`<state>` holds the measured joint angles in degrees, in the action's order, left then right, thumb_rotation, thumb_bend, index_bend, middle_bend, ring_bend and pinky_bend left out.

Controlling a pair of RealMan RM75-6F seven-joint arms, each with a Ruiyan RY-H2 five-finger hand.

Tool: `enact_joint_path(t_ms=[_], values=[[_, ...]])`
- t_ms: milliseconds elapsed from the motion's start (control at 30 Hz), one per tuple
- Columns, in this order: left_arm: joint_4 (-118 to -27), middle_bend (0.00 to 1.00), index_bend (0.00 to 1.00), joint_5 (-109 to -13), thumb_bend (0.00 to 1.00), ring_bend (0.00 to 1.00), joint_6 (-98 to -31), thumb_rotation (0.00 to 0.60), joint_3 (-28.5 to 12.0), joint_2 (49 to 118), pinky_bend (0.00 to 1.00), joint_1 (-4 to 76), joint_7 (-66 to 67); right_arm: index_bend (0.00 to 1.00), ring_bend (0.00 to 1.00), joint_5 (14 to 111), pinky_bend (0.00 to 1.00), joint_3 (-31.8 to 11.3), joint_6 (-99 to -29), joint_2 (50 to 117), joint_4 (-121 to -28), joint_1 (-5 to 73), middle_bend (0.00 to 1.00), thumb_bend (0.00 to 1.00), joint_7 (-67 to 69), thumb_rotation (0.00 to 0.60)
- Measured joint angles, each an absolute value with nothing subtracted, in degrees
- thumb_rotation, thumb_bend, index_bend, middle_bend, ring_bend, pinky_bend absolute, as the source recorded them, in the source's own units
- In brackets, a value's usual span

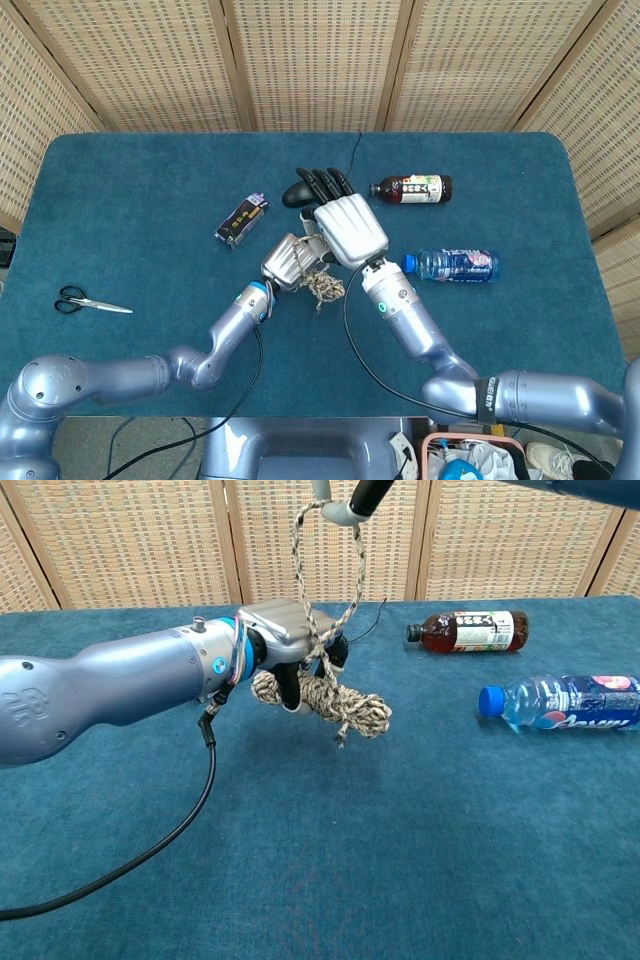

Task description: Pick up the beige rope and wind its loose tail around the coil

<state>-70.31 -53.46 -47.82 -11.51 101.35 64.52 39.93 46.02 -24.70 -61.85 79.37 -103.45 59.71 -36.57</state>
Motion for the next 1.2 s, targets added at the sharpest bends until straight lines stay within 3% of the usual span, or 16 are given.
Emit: enact_joint_path(t_ms=[400,1200], values=[[-76.71,0.47,0.62,-65.21,0.32,0.41,-49.6,0.6,-8.32,95.12,0.54,61.36,30.74,0.69,0.0,39.48,0.02,-26.15,-58.92,79.37,-93.72,64.13,0.0,0.45,-36.58,0.6],[-78.71,0.48,0.62,-76.17,0.32,0.42,-50.08,0.6,-7.52,88.47,0.54,58.05,9.06,0.69,0.0,35.36,0.02,-21.81,-48.97,79.99,-81.55,62.04,0.0,0.45,-25.21,0.6]])
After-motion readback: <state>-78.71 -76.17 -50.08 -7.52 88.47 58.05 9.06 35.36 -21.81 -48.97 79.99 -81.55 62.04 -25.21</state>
